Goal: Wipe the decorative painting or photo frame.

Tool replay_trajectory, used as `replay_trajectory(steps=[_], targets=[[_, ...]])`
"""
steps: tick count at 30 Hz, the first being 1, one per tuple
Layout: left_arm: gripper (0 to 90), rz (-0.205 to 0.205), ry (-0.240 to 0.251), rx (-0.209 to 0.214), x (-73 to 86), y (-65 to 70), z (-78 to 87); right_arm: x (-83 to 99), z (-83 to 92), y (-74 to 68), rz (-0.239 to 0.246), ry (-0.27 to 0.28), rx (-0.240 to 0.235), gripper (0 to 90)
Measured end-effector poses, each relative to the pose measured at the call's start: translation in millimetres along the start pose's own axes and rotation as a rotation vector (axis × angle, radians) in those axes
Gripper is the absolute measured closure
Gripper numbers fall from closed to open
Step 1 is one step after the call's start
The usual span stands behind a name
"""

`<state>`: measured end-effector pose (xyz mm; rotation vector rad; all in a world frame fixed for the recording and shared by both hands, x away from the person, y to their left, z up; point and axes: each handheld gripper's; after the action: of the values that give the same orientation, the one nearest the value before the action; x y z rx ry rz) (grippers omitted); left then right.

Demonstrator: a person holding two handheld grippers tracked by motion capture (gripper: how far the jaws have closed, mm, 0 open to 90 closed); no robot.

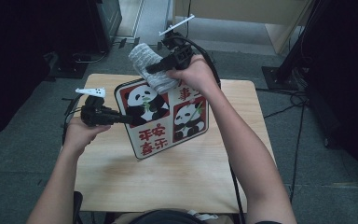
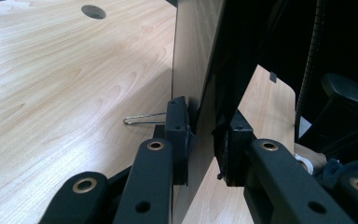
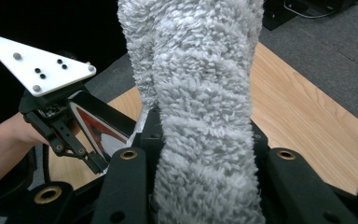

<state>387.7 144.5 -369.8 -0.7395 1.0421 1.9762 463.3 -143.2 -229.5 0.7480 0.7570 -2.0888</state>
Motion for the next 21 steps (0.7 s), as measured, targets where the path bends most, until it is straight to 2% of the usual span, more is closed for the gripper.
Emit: replay_trajectory(steps=[21], targets=[[77.0, 0.001, 0.000, 0.000, 0.2, -0.6, 0.2, 11.4, 17.5, 16.4, -0.029, 0.021, 0.026, 63.6]])
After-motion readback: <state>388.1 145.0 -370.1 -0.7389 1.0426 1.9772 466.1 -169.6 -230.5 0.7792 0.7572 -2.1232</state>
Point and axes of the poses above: each handheld gripper's, and its own axes: z roughly backward along the jaws, x roughly out of its underside, y roughly to its right, and after that the axes turned 1 degree about z, right-handed
